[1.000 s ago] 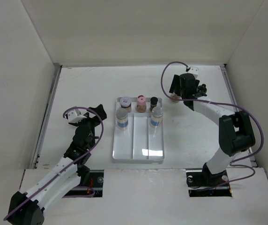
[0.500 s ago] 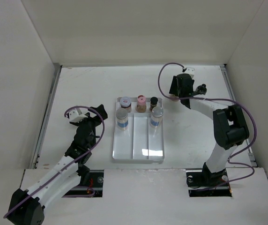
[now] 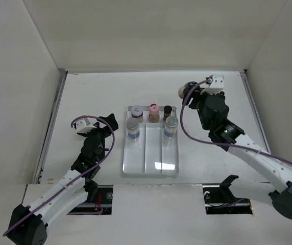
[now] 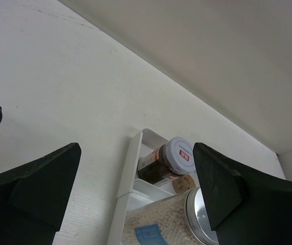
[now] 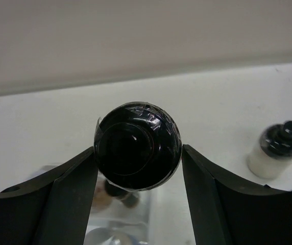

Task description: Organize the condiment bottles

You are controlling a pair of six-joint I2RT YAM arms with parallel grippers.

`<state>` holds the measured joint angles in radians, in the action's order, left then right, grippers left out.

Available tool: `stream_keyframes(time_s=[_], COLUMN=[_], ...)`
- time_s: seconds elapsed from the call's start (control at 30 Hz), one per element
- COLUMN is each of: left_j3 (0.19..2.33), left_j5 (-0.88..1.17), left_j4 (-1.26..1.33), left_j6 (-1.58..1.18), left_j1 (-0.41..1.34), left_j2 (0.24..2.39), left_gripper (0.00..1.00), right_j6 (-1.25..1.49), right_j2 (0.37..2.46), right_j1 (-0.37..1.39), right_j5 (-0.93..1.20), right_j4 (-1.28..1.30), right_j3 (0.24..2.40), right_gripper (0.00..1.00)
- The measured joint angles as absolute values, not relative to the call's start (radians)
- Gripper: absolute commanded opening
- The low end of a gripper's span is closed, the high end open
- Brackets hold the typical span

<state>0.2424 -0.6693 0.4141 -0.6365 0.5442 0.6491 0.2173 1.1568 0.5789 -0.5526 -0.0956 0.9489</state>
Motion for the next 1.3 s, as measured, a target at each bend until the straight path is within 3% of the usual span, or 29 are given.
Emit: stream_keyframes(time_s=[0.17,0.43,0.77,1.3], left_j3=[0.242,0.242,0.242,0.242], left_j5=[-0.669,-0.669,-0.665,-0.660], left_j4=[0.414,0.412,0.405,0.400], left_j6=[-0.636,-0.636,-0.636,-0.636], left_j1=[0.542,0.517,0.517,0.517], left_j2=[0.633,0.600,0.595,0.590], left_gripper=[0.93,0.93,0.93,0.93], right_j6=[0.178,0.148,0.173,0.227], right_j2=[1.057,1.248,1.457,1.605], right_j1=[0.834,1.089,1.120,1.063], right_j5=[-0.604,-0.649,-0.677,-0.706], right_j4=[-0.112,-0.117,-0.145,-0.218], right_j3=[0.973,0.985,0.975,0.895], right_gripper=[0.59,0.59,0.59,0.60])
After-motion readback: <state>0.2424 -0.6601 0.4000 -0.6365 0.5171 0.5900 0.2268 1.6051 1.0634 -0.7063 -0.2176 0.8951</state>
